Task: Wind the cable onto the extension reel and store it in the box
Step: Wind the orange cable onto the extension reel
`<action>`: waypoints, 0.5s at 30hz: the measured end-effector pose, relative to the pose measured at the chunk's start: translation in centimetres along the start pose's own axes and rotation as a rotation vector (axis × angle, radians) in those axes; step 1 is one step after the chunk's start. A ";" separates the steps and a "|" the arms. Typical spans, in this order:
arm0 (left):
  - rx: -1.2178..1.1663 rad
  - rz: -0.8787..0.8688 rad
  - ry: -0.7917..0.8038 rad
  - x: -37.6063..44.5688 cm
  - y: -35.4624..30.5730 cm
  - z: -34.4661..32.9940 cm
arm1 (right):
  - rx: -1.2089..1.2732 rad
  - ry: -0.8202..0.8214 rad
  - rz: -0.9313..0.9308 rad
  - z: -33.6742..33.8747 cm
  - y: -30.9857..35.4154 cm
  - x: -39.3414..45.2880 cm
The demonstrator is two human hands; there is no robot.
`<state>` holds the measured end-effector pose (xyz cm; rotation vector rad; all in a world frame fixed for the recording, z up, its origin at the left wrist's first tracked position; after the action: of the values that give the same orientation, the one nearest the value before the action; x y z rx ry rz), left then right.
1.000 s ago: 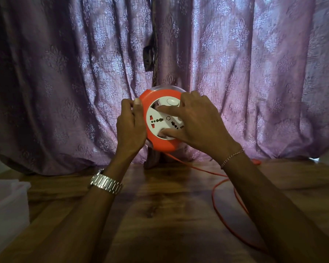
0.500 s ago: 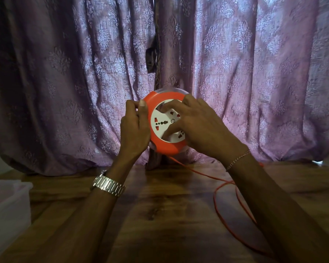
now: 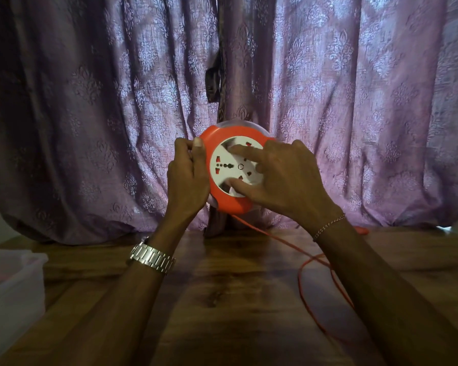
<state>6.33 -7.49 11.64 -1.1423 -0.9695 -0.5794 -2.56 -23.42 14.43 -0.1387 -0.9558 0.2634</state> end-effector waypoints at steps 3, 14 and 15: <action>-0.003 -0.005 0.012 -0.1 -0.1 -0.1 | -0.008 -0.018 0.009 0.1 0.2 0.1; 0.005 -0.012 0.019 -0.1 -0.2 -0.1 | 0.081 0.177 0.301 0.9 0.3 0.3; 0.009 -0.012 0.020 -0.2 -0.2 -0.1 | 0.065 0.232 0.298 0.7 0.5 0.3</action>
<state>6.13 -7.66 11.57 -1.1211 -0.9616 -0.5951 -3.08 -22.90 14.95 -0.2468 -0.6933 0.5403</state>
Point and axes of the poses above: each hand's wrist, its own x-axis towards the middle knuckle, its own z-axis out of the back of the hand, y = z × x, the point moved 4 cm from there along x, towards the middle knuckle, and after that the axes turned 8 degrees about y, right-handed, at the moved point
